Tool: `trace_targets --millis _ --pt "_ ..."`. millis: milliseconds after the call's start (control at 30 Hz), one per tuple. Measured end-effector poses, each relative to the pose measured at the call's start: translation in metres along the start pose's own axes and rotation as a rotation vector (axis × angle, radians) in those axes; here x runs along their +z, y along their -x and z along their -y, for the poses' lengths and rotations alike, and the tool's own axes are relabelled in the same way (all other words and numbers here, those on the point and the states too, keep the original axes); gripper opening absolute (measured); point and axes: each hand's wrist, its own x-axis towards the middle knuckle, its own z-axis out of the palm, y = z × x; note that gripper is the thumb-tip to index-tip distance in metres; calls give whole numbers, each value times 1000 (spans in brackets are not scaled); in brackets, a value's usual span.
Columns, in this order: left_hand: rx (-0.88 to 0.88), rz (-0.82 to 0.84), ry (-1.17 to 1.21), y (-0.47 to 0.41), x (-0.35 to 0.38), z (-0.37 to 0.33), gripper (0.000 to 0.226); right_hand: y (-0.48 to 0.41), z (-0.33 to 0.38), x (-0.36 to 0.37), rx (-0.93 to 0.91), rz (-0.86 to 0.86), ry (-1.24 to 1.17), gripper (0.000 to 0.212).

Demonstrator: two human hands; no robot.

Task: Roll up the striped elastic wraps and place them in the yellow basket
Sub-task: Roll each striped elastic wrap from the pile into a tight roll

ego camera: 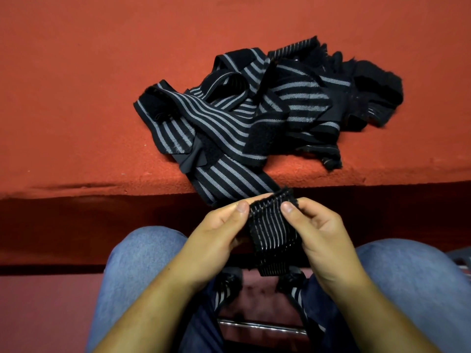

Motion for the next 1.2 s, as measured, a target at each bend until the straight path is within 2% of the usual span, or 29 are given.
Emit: trace_targets --millis 200,367,533,667,800,900,1067,1200 --pt "15 69 -67 1 0 2 41 1 -1 0 -18 -24 -4 32" --pt "114 58 -254 0 -3 3 41 2 -5 0 -10 -21 -21 34" --pt "110 -21 -148 -2 -3 3 35 -2 -7 0 -71 -21 11 31" --pt "99 -15 -109 -1 -2 2 33 -3 -5 -5 -169 -16 102 15" --pt "61 -43 -84 -1 0 1 32 -2 -1 -4 -222 0 117 15" --pt "22 -89 -140 -1 -3 4 31 -2 -2 -7 -194 -3 63 17" --pt "26 -119 -208 -1 -5 6 36 -3 -4 -10 -136 -26 60 38" --pt "66 -174 -116 -1 -3 1 31 -1 -3 -7 -89 75 90 26"
